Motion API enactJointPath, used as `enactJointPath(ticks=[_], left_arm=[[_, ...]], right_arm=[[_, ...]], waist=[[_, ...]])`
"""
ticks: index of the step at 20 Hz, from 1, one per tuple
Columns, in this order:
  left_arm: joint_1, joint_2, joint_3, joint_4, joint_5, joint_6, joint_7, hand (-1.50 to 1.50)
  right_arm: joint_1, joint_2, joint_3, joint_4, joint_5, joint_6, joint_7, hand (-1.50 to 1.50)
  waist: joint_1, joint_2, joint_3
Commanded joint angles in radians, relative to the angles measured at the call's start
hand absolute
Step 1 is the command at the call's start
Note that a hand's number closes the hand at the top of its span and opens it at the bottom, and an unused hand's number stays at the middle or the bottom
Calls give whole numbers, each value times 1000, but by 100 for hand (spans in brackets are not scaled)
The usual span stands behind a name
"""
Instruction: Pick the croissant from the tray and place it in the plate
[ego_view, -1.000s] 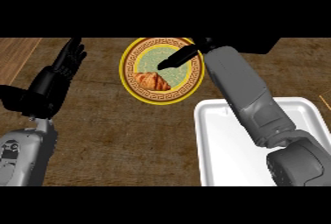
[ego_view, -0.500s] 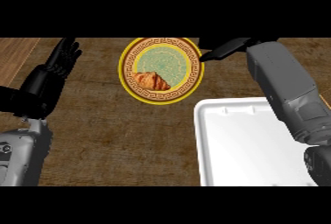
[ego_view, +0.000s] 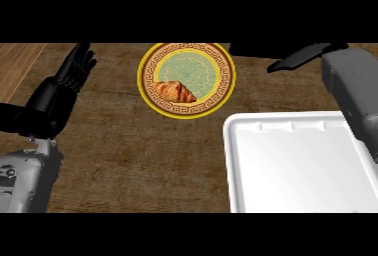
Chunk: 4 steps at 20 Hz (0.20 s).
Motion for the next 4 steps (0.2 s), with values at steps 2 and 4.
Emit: enactJointPath(ticks=[2, 4], left_arm=[[8, -11, -6, -13, -6, 8, 3, 0], [-16, -21, -11, 4, -10, 14, -3, 0]], right_arm=[[33, -56, 9, -2, 17, 31, -50, -150], [18, -55, 17, -12, 29, -12, -55, -150]], waist=[[4, 0, 1], [6, 5, 1]])
